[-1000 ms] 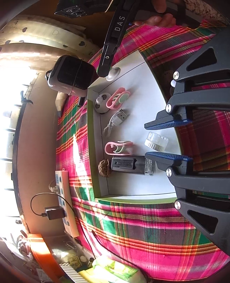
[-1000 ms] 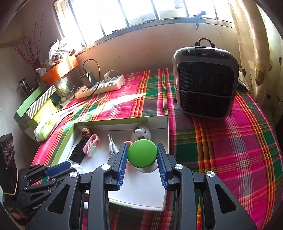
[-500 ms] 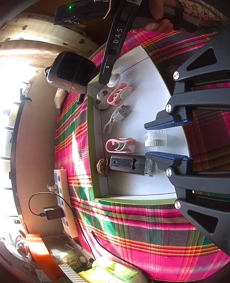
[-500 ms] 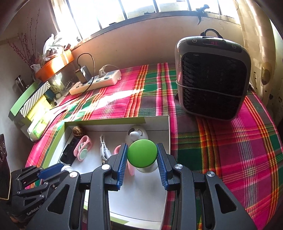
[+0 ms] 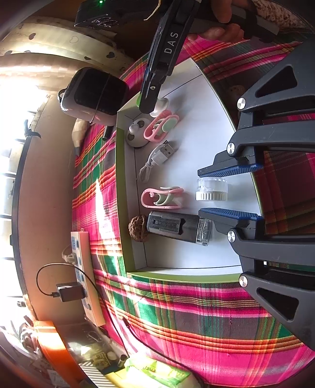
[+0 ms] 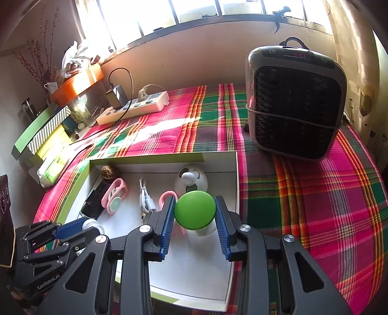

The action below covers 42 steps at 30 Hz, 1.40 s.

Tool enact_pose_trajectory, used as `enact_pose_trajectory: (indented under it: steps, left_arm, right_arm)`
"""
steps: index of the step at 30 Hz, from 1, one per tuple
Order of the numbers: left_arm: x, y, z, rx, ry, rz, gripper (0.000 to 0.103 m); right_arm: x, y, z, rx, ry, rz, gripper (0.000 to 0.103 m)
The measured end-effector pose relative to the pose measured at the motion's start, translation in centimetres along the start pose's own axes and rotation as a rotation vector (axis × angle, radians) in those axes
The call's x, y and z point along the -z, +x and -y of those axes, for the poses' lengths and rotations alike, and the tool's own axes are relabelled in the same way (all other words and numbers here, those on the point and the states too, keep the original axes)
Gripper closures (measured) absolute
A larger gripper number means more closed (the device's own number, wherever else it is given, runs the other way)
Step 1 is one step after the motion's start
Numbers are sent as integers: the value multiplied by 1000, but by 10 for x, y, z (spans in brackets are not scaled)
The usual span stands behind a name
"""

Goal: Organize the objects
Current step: 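Lower the green ball and white disc into the lid and open both grippers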

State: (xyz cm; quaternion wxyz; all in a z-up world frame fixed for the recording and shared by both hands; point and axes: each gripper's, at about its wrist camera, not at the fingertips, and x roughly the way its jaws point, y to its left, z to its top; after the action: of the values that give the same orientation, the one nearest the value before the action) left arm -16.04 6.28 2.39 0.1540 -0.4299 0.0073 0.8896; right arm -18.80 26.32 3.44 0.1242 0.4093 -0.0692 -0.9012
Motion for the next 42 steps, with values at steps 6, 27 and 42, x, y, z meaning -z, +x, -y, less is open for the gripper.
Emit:
enact_pose_trajectory:
  steps: [6,27,42]
  left_arm:
    - [0,0,0,0,-3,2,79]
    - [0,1,-2,-10,0,3,79]
    - [1,1,-1,-25,2,6,77]
  right_arm:
    - [3,4,-2,5,2,-13,69]
    - [4,6,-9,49,-49,6,69]
    - [5,5,-12,65,-64,8,66]
